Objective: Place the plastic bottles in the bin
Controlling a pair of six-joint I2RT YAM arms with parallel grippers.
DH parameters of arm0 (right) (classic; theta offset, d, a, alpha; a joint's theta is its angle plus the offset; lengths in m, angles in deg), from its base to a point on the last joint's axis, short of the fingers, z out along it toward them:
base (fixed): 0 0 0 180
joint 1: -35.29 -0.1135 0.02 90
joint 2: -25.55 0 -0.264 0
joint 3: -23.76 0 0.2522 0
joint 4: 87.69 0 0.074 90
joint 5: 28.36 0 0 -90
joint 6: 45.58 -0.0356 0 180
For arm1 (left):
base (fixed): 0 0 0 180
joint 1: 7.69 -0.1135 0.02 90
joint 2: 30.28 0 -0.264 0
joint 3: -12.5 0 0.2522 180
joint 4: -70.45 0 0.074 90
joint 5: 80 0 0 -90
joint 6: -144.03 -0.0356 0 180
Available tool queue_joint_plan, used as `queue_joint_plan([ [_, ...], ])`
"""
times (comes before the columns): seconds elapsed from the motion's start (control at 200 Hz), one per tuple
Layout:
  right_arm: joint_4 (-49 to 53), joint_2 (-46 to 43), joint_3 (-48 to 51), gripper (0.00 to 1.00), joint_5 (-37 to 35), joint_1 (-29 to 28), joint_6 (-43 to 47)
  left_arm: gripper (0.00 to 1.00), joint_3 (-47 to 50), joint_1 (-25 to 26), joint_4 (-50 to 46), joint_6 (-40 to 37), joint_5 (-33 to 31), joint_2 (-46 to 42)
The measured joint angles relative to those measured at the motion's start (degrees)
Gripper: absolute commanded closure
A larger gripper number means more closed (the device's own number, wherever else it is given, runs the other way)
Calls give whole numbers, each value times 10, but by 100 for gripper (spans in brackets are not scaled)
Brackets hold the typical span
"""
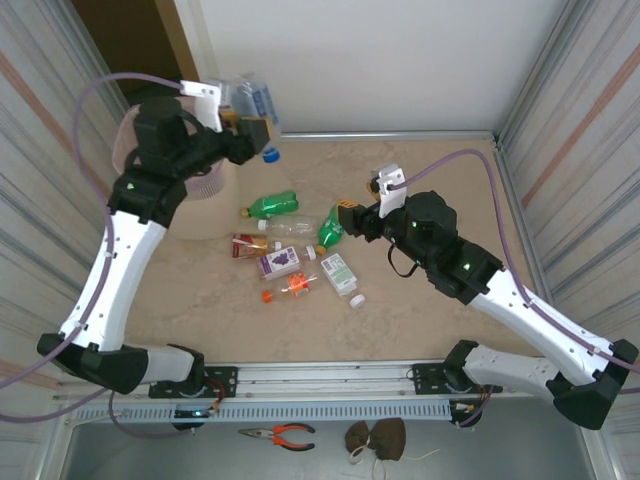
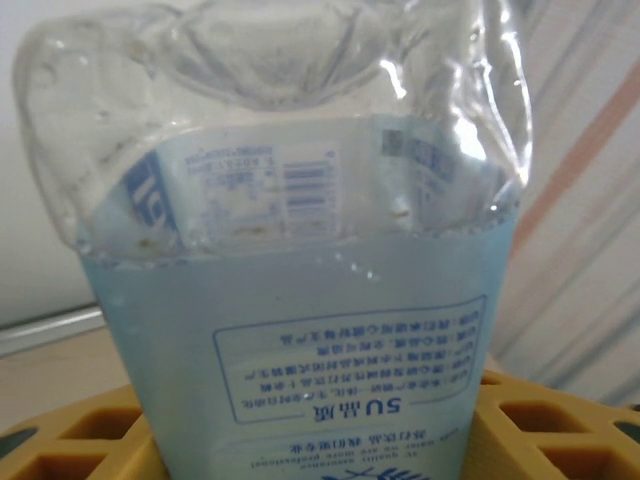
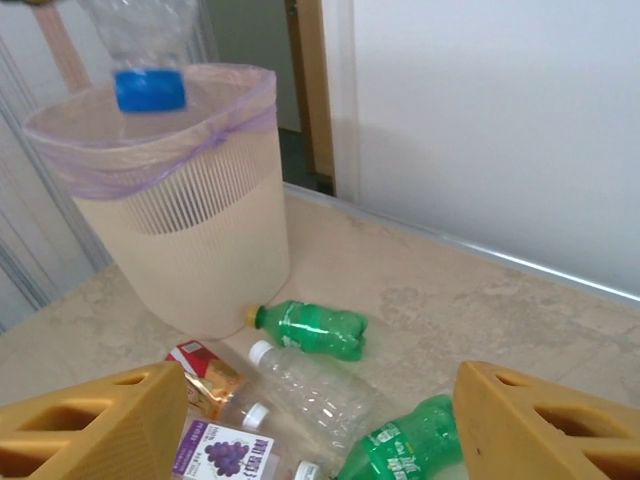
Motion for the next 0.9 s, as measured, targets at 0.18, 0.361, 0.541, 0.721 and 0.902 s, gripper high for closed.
queue_joint_plan([
  [0.18, 19, -1, 0, 30, -8, 0, 9, 42, -101, -77, -112, -72, -5, 53],
  [0.361, 34, -1, 0, 30, -9, 0, 9, 42, -163, -153, -196, -120, -18, 115],
  [0.541, 50, -2, 0, 30, -10, 0, 9, 42, -187, -223, -249, -149, -23, 167],
  [0.721, 62, -17, 2, 30, -14, 0, 9, 42, -229, -250, -294, -170, -22, 234],
  [0.902, 68, -19, 3, 30, -17, 0, 8, 40, -248, -249, -332, -186, -10, 286],
])
